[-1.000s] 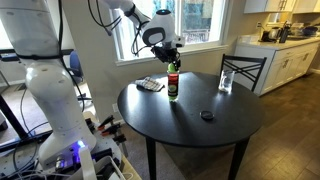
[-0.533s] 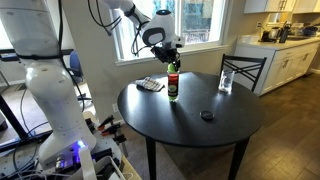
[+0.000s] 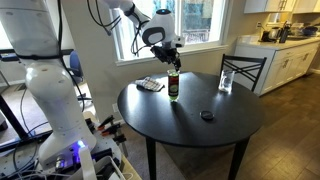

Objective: Put the tennis ball inside the container

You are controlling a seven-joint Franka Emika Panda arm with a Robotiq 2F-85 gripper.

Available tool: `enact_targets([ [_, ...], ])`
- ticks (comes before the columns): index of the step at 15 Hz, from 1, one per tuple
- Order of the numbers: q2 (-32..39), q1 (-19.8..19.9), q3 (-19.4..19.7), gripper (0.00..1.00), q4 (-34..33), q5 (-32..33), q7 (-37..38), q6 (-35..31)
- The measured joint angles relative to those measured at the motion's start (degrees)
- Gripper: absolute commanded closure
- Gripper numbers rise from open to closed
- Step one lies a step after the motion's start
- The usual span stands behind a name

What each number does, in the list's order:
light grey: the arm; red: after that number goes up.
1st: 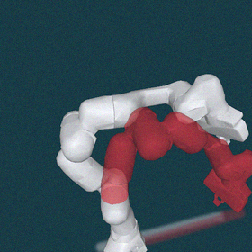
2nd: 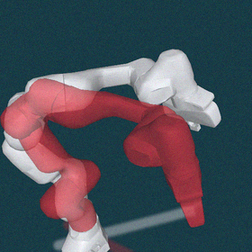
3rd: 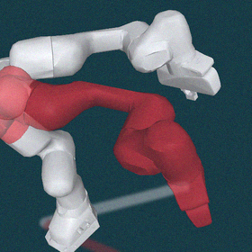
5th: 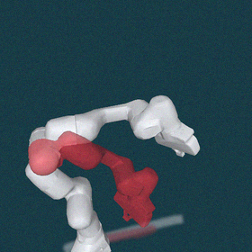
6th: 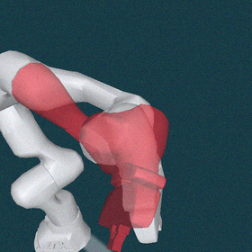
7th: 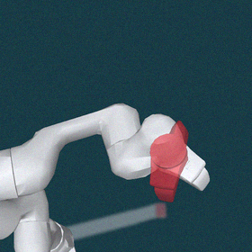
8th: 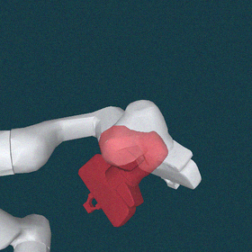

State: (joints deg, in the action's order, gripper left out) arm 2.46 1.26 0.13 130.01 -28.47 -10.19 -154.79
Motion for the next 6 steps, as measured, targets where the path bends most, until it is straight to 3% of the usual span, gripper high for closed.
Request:
enact_targets([
  [6,0.1,0.0,0.2,0.00,-0.1,1.6,2.4,0.1],
])
